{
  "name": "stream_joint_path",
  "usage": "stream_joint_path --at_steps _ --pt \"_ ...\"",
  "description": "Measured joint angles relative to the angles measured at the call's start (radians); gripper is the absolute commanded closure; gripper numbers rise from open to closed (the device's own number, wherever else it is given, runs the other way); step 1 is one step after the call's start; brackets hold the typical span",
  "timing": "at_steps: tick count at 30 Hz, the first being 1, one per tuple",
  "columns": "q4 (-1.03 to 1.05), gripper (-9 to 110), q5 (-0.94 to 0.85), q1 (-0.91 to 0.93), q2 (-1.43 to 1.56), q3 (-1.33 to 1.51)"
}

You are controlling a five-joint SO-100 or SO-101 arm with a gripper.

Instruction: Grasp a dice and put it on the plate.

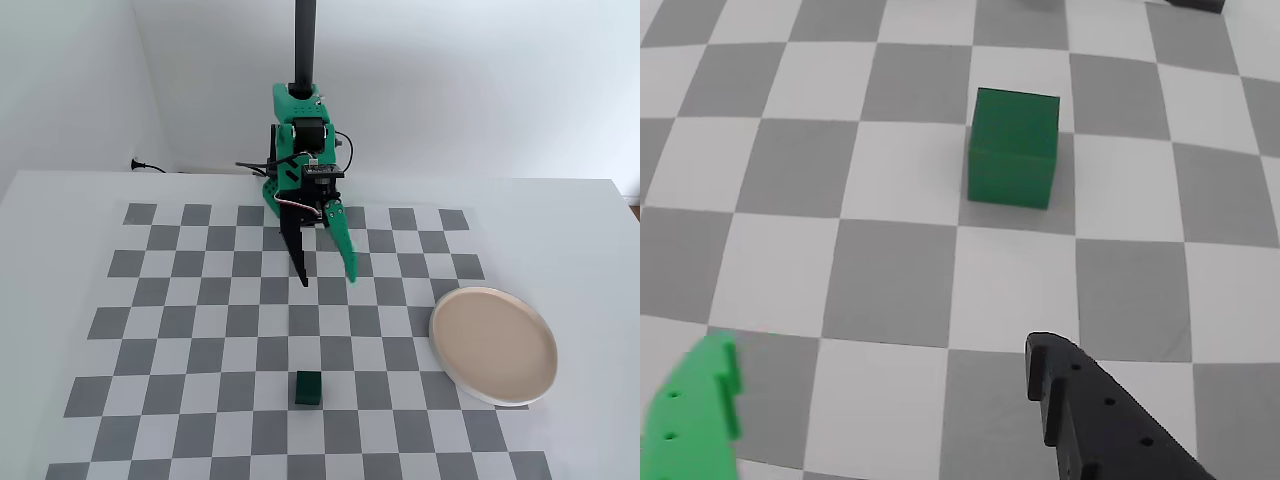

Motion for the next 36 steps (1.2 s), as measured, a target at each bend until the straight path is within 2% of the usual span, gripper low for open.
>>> stream_joint_path --at_steps 5,15,29,36 --pt "-0.023 69 0.029 -0.009 -0.035 -0.002" --pt "-0.21 67 0.069 0.04 -0.518 -0.261" --pt "-0.347 67 0.009 0.114 -0.92 -0.472" --pt "-0.413 68 -0.002 0.114 -1.052 -0.486"
